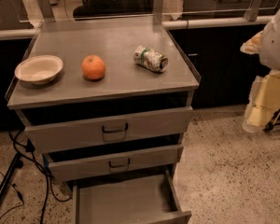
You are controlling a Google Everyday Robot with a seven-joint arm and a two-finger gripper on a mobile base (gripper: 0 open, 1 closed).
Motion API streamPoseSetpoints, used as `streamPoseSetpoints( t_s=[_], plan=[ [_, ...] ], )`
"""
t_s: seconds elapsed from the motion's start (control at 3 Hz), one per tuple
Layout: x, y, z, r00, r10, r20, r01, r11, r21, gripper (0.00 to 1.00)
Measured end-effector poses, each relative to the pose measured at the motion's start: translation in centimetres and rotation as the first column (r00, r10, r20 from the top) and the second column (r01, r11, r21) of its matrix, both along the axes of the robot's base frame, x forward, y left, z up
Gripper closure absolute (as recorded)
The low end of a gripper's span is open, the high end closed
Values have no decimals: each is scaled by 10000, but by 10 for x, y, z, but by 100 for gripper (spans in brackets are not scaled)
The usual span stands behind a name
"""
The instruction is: Close bottom drawer
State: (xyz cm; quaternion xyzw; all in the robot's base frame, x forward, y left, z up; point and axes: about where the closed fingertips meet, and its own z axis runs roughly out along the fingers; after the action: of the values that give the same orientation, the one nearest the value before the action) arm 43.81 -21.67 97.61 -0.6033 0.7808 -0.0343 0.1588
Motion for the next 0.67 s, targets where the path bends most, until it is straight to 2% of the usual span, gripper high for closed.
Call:
streamPoseSetpoints(
  t_s=[0.33, 0.67],
  plan=[
    [0, 0, 0, 10000, 0, 0, 0, 10000, 0, 0],
    [0, 0, 0, 10000, 0, 1, 0, 10000, 0, 19]
  ],
)
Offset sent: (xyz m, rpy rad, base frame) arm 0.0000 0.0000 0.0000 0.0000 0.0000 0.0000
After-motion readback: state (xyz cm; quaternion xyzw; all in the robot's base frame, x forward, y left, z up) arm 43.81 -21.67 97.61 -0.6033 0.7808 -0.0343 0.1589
